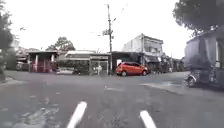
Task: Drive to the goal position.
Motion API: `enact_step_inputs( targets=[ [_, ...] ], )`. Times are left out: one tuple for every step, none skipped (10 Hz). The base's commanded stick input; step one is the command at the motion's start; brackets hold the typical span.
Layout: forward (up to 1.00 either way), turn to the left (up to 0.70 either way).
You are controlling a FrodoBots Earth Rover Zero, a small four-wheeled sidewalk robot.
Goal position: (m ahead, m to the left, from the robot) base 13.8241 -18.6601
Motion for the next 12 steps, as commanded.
enact_step_inputs(
  targets=[
    [0.70,0.00],
    [0.70,0.00],
    [0.70,0.00],
    [0.70,0.00],
    [0.70,0.00],
    [0.70,0.00],
    [0.70,0.00],
    [0.70,-0.15],
    [0.70,-0.35],
    [0.70,-0.35],
    [0.70,-0.35],
    [0.70,-0.35]
  ],
)
